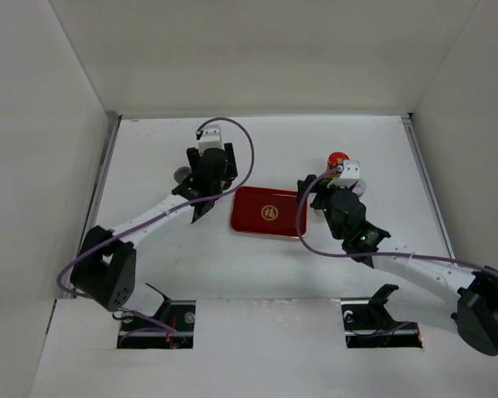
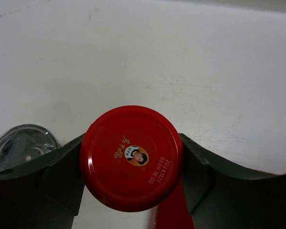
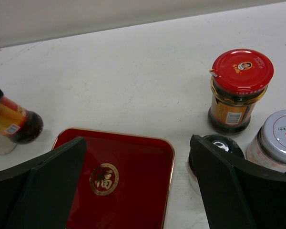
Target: Organize the condiment bottles
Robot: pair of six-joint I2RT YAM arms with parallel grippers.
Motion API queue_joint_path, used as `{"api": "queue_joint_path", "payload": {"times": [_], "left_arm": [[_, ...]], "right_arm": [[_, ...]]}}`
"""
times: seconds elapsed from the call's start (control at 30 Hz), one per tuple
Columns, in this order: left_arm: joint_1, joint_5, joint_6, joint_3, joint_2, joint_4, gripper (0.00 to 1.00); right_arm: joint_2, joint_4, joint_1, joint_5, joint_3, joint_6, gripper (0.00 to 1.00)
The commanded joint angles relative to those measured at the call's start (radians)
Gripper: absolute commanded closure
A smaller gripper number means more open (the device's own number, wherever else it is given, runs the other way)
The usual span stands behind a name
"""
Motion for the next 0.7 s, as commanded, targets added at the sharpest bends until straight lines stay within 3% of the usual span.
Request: {"api": "queue_joint_path", "payload": {"times": [0.0, 0.3, 0.37, 0.47, 0.5, 0.57, 0.67], "left_arm": [[-0.044, -0.046, 0.011, 0.010, -0.164, 0.182, 0.65], [-0.220, -0.057, 0.000, -0.057, -0.152, 0.205, 0.65], [-0.243, -0.060, -0.002, -0.057, -0.129, 0.211, 0.65], [-0.256, -0.060, 0.000, -0.044, -0.083, 0.227, 0.65], [-0.259, -0.060, 0.000, -0.042, -0.070, 0.230, 0.65], [-0.260, -0.060, 0.003, -0.043, -0.047, 0.248, 0.65], [-0.248, -0.060, 0.005, -0.054, -0.012, 0.282, 0.65]], "right_arm": [[-0.013, 0.069, -0.009, -0.011, -0.013, 0.011, 0.03], [-0.047, 0.067, -0.032, 0.017, -0.028, 0.025, 0.05], [-0.047, 0.057, -0.043, 0.012, -0.028, 0.033, 0.15], [-0.051, 0.043, -0.048, 0.002, -0.023, 0.037, 0.51], [-0.051, 0.038, -0.048, 0.002, -0.023, 0.038, 0.57], [-0.054, 0.027, -0.045, 0.002, -0.019, 0.038, 0.59], [-0.057, 0.037, -0.048, 0.002, -0.023, 0.042, 0.54]]}}
